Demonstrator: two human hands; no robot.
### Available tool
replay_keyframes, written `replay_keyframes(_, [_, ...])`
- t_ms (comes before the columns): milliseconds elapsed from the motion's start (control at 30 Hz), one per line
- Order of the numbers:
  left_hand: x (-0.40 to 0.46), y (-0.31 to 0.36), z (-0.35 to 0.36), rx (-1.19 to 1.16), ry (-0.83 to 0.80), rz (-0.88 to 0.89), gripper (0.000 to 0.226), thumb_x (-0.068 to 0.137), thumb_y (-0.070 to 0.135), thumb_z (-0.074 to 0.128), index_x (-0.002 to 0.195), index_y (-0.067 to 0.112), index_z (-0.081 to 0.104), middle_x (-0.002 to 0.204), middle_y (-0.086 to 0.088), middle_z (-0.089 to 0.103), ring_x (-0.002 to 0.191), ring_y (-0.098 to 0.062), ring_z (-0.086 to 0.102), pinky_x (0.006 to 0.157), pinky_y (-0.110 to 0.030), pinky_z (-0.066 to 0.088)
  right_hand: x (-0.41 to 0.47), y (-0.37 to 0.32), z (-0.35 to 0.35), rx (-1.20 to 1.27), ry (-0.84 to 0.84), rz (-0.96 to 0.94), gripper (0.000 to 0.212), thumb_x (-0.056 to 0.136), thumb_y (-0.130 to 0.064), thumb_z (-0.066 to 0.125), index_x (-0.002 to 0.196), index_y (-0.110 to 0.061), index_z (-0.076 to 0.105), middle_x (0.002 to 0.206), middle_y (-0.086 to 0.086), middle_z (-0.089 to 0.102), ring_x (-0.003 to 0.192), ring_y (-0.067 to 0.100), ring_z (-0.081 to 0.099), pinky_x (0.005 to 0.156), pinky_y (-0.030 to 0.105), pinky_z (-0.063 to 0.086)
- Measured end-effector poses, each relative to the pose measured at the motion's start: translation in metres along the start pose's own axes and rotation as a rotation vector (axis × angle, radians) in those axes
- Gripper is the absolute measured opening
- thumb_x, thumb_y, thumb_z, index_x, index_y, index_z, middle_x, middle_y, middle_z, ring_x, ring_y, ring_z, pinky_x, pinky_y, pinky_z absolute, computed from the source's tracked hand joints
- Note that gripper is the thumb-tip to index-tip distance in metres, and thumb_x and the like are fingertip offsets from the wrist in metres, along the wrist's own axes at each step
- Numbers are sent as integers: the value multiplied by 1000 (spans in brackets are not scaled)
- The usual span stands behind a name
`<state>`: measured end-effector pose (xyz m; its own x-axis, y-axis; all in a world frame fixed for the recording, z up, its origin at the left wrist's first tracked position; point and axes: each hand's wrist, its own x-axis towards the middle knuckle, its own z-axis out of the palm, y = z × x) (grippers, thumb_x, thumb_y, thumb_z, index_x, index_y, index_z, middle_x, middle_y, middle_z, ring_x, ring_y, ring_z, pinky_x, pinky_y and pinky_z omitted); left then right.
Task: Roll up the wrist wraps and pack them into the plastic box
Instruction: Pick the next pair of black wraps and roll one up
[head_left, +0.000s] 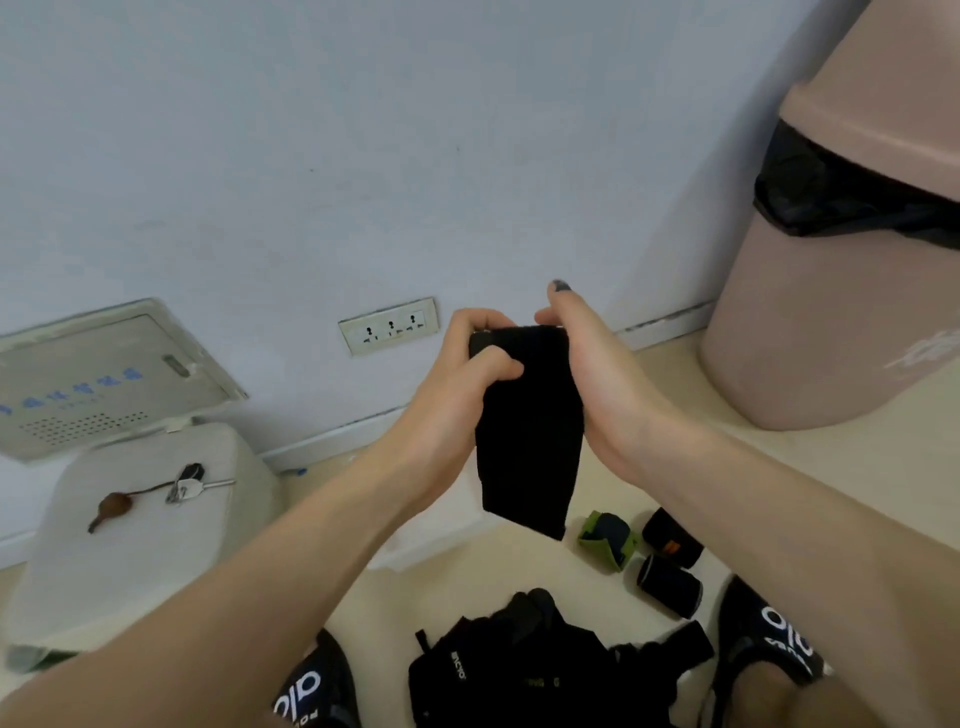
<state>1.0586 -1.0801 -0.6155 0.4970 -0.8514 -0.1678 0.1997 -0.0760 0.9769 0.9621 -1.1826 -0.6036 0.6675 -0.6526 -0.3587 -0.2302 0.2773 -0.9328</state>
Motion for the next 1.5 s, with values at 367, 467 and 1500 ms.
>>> replay_keyframes(367, [5, 4, -15, 118, 18, 110, 35, 79, 13, 54, 109, 31, 55, 99, -3, 63, 92, -23, 61, 85, -47, 48, 4, 1, -6, -120, -62, -132, 33, 103, -46, 56, 112, -17, 69, 109, 6, 76, 101, 22, 75, 92, 44, 60])
replay_keyframes(467, [6, 2, -19, 207, 35, 96, 38, 80, 19, 57, 112, 38, 55, 98, 2, 68, 97, -20, 65, 97, -49, 52, 4, 4, -8, -26, -66, -159, 26, 103, -36, 61, 114, -14, 69, 114, 12, 75, 104, 27, 75, 94, 47, 61])
replay_keyframes(1500, [0, 8, -25, 124, -65, -61, 48, 83, 42, 60, 129, 30, 52, 106, 11, 73, 98, -15, 72, 92, -39, 58, -5, -3, -19, -74, -133, -208, 21, 99, -26, 67, 119, -24, 65, 110, 17, 76, 94, 25, 77, 77, 31, 59])
